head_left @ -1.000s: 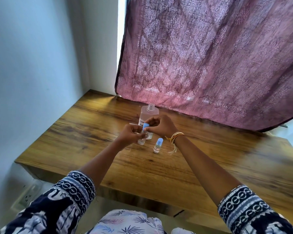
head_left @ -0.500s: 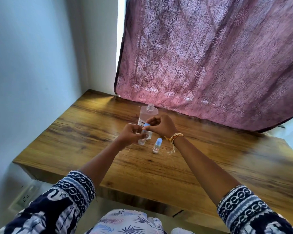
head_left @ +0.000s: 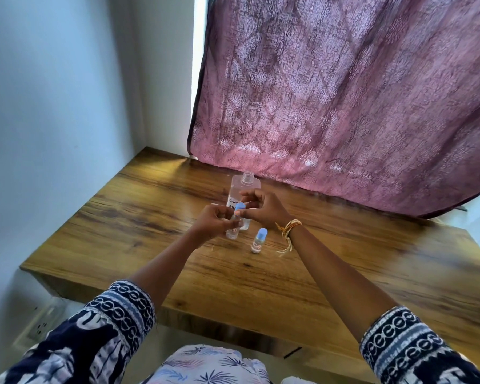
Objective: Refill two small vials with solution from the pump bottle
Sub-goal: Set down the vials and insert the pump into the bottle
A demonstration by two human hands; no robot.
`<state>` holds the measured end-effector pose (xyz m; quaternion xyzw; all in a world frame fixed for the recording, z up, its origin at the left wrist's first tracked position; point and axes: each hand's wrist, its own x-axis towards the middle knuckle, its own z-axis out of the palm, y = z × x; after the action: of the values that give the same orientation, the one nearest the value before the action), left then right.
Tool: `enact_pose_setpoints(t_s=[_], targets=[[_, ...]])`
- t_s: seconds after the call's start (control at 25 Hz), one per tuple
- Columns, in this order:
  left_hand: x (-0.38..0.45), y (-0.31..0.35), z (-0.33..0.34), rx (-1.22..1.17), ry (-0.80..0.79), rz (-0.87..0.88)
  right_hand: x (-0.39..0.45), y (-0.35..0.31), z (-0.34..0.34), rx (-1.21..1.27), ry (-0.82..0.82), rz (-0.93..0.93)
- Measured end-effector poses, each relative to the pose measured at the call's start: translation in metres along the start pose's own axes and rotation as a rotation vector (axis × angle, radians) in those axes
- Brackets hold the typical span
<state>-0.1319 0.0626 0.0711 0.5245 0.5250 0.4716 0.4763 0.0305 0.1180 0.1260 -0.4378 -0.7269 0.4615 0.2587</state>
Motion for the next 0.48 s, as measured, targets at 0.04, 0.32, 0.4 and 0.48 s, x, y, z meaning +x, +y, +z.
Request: enact_pose_setpoints(t_s=[0.04,0.32,0.4,0.48], targets=[[0.0007,-0.0009,-0.0008,-0.002,-0.007,0.003,0.0012,0.0005,0.0008,0.032,-0.046,0.014],[0.0062,-0.0040,-0.0007,0.010,-0.025,-0.011,0.0052,0.0083,0.0016,0.098,-0.020,-0.002],[0.0082,-0.0043,-0.0007,0.019,-0.026,0.002,0.0055,0.0083,0.0040,0.100,0.022,-0.003],[0.0087,-0.0038,0.0004,-0.001,-0.032,-0.002,0.0063,0.0081,0.0055,0.108,-0.003,-0.014]])
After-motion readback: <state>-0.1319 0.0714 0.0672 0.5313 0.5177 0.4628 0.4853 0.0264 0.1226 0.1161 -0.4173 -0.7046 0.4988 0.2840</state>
